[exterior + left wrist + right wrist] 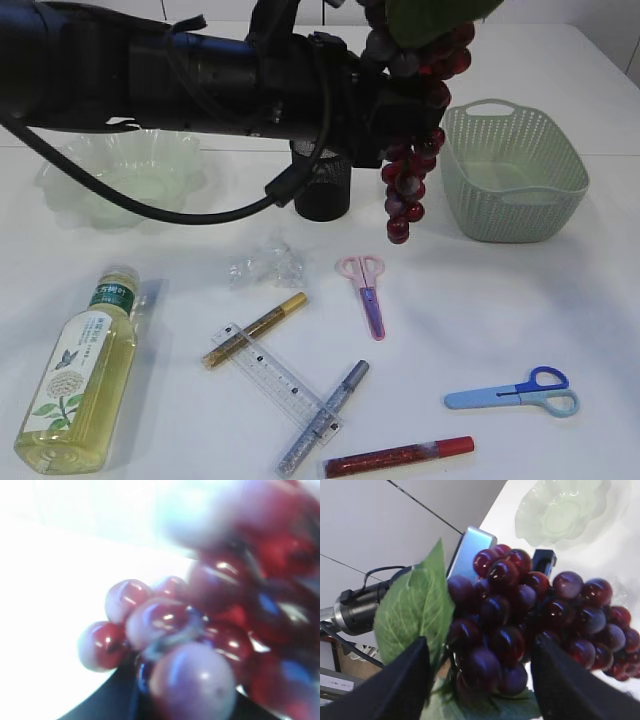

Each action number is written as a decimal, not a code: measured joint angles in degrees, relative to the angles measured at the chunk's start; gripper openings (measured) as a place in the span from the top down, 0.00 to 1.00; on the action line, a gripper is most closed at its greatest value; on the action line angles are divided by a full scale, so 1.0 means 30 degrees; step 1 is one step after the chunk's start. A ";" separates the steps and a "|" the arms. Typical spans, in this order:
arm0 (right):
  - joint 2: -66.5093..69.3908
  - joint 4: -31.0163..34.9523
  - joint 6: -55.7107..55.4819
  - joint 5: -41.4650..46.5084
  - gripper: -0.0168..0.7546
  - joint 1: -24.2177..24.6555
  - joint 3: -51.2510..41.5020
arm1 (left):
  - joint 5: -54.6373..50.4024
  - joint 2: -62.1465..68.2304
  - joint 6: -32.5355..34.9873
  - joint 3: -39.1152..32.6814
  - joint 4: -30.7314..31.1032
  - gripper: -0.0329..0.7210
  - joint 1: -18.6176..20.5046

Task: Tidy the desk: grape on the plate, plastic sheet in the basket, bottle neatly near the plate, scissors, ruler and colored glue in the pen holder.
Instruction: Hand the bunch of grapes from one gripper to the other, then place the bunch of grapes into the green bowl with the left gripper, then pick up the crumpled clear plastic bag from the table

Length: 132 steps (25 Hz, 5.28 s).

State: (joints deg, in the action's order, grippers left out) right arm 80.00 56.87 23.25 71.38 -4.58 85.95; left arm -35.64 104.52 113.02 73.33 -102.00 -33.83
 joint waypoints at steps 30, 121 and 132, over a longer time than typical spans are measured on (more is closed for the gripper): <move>0.0000 -0.1748 0.0090 0.0000 0.23 0.0000 0.0000 | 0.7072 -0.0268 -0.0451 0.0073 -0.0134 0.78 0.3087; 0.0400 -0.2748 0.0137 0.0000 0.23 0.0000 0.0000 | -0.0802 0.2307 -0.8247 0.2004 0.1227 0.48 1.0089; 0.0400 -0.2748 0.0137 0.0000 0.23 0.0000 0.0000 | -0.5871 0.1149 -1.4941 0.2004 1.1911 0.45 0.9870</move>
State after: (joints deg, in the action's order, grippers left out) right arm 81.20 48.62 23.66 71.38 -4.58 85.95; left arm -53.25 107.97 68.20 79.34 -66.27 -4.22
